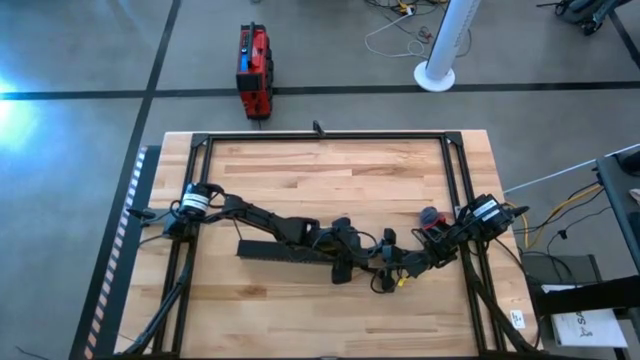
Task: Ziptie cables
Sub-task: Close the cable duct using the cable lid
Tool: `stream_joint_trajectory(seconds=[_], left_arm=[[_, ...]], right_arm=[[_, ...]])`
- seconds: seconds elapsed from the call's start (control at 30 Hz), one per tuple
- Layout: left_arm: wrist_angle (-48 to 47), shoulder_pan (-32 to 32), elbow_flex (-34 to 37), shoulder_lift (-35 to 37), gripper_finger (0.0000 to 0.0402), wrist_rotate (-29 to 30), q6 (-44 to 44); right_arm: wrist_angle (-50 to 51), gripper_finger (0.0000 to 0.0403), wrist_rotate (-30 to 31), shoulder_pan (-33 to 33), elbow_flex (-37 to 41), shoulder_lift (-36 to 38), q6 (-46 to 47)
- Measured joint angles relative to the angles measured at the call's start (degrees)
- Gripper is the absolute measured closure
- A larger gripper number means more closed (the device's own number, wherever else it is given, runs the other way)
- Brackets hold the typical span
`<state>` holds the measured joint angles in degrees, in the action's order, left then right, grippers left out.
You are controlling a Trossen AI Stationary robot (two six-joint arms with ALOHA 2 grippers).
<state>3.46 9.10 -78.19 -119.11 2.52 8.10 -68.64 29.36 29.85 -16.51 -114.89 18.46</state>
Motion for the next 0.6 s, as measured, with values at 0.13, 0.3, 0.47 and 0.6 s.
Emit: stream_joint_trajectory(seconds=[0.13, 0.3, 0.47, 0.6], left_arm=[[0.16, 0.00, 0.00, 0.00, 0.0174, 0.05, -0.10], [0.54, -0.26, 0.00, 0.00, 0.0178, -0.02, -0.15], [0.59, -0.24, 0.00, 0.00, 0.0182, -0.02, -0.17], [0.64, -0.24, 0.00, 0.00, 0.0173, 0.01, -0.16]], right_arm=[[0.00, 0.0170, 0.00, 0.00, 0.00, 0.00, -0.02], [0.00, 0.0175, 0.00, 0.00, 0.00, 0.00, 0.00], [0.00, 0.0170, 0.00, 0.00, 0.00, 0.00, -0.02], [0.00, 0.0172, 0.00, 0.00, 0.00, 0.00, -0.02]])
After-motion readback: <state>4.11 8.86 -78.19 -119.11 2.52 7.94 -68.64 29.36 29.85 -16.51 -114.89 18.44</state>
